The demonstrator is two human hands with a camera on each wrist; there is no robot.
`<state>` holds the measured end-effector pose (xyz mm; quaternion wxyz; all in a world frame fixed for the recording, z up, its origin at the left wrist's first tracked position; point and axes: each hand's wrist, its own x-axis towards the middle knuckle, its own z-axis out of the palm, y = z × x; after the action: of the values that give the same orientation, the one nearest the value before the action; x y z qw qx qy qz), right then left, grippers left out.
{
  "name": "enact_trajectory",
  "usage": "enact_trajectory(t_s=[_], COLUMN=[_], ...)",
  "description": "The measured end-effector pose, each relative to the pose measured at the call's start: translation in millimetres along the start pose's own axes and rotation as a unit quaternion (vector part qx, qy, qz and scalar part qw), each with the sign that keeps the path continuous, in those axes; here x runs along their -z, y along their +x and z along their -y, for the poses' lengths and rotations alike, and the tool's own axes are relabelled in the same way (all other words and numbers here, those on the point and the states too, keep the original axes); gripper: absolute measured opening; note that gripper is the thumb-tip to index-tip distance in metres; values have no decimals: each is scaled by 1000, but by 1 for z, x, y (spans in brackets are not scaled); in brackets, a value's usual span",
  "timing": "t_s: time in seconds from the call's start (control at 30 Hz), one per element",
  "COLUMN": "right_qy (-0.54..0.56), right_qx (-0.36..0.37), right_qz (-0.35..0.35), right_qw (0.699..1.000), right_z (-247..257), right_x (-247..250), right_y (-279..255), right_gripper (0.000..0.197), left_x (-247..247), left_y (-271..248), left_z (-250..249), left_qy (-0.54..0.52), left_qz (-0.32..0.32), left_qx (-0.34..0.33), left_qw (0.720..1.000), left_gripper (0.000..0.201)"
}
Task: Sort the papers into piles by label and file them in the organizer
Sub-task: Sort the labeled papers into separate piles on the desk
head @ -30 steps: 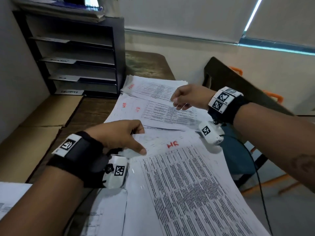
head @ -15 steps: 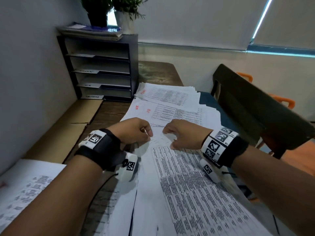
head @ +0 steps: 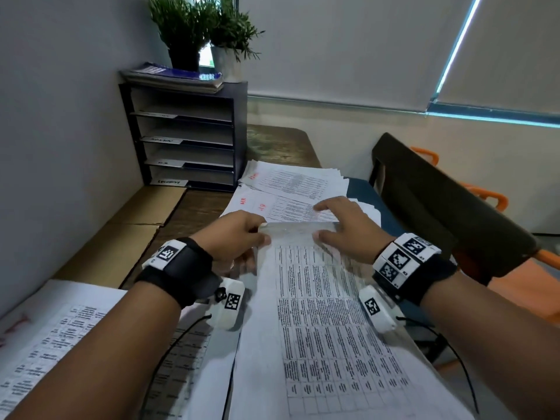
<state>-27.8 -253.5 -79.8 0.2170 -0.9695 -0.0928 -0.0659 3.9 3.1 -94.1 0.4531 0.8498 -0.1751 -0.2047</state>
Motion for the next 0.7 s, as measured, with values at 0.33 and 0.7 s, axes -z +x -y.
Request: enact_trajectory(t_s=[0.33,0.7], right_qy=[88,-37], right_qx=[-189,-201], right_qz=[-17,-98], right_qw=[978,974], right_z=[-56,-64], right_x=[37,28], right_y=[8,28], right_gripper=[78,66], left_x=[9,7], left_y=[15,39], left_z=[23,43], left_qy=[-321,-442], left_qz=[-247,-266], left_qx=[42,37], left_qw=[913,856], left_gripper=[22,15])
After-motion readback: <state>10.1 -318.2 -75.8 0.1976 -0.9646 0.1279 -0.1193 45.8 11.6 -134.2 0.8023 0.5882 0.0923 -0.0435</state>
